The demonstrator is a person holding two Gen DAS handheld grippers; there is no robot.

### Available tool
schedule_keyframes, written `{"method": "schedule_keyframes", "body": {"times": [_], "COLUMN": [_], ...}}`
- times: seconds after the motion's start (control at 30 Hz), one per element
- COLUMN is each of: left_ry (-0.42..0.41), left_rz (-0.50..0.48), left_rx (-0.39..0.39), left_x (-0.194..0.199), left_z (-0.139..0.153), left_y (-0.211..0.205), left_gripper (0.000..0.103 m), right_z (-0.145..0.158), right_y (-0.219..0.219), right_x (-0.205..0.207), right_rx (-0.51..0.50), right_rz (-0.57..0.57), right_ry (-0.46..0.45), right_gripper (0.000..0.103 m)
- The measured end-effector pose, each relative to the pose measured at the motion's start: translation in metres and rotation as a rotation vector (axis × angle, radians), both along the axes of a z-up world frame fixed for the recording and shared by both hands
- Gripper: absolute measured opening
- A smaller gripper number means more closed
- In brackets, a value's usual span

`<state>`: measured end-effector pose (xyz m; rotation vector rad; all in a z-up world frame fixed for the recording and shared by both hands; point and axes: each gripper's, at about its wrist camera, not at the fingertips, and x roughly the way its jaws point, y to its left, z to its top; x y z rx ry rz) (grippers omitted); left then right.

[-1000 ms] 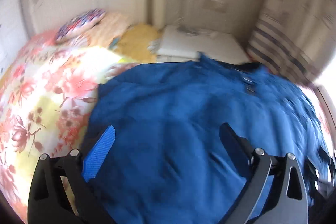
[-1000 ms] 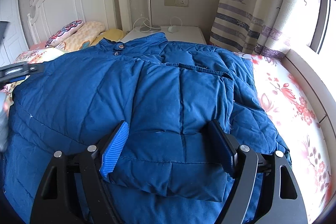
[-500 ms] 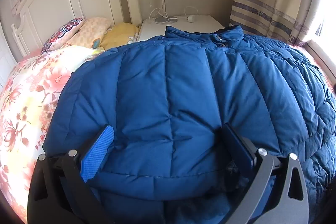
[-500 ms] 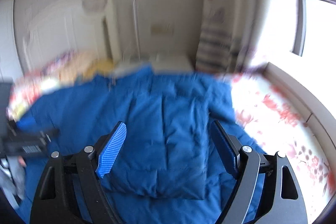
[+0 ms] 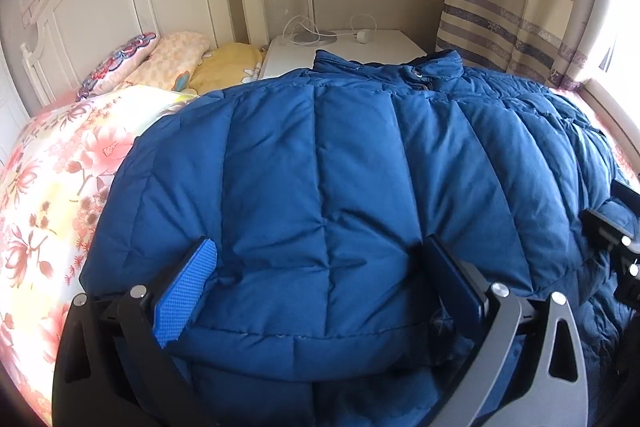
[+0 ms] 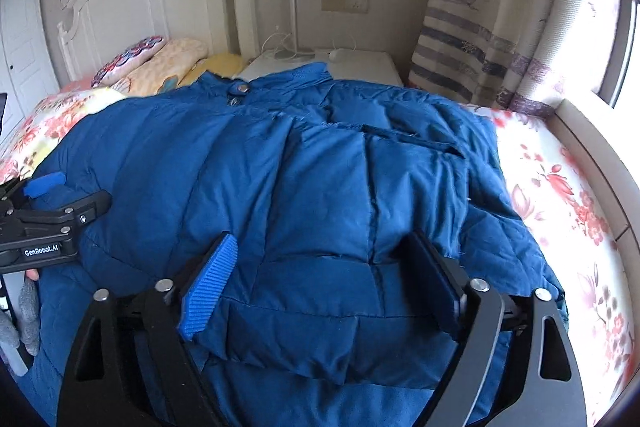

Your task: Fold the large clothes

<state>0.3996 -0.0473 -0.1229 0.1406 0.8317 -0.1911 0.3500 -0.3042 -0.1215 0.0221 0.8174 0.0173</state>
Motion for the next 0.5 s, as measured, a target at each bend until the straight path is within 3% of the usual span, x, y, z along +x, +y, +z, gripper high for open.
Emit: {"method": "schedule_keyframes", "body": {"times": [0.1, 0.17, 0.2, 0.27, 0.33, 0.37, 0.4, 0.5], "left_ry": [0.008, -0.028, -0.05, -0.052, 0.008, 0.065, 0.083, 0.096], "left_rz": [0.038, 0.01, -0.005, -0.001, -0.01, -0.006, -0.004, 0.019], "left_rx": [-0.041, -0.104, -0.095, -0.036, 0.029, 0.067, 0.058, 0.05], "left_x": [-0.025, -0.06, -0.08, -0.099, -0.105, -0.101, -0.101, -0.102], "left_z": [0.02, 0.038, 0.043, 0.037, 0.012, -0.007, -0.017, -0.009], "left_y": [0.012, 0.019, 0.019, 0.015, 0.007, 0.004, 0.005, 0.016], "left_gripper": [0.099, 0.1, 0.101, 0.101, 0.101, 0.101, 0.101, 0.101], "right_z": [0.021, 0.032, 0.032, 0.016, -0.012, -0.018, -0.015, -0.006], "right_y": [0.001, 0.012, 0.022, 0.042, 0.054, 0.056, 0.055, 0.048], "right_x": [-0.029, -0.056, -0.068, -0.08, -0.081, -0.082, -0.083, -0.092], "right_rx": [0.039, 0.076, 0.045, -0.029, -0.085, -0.089, -0.088, -0.081], "right_rz": [-0.023, 0.048, 0.083, 0.143, 0.163, 0.154, 0.151, 0.128], "right_ry": [-0.011, -0.061, -0.059, 0.014, 0.105, 0.1, 0.101, 0.125], "right_gripper": [0.086, 0.087, 0.087, 0.087, 0.087, 0.088, 0.088, 0.088]}}
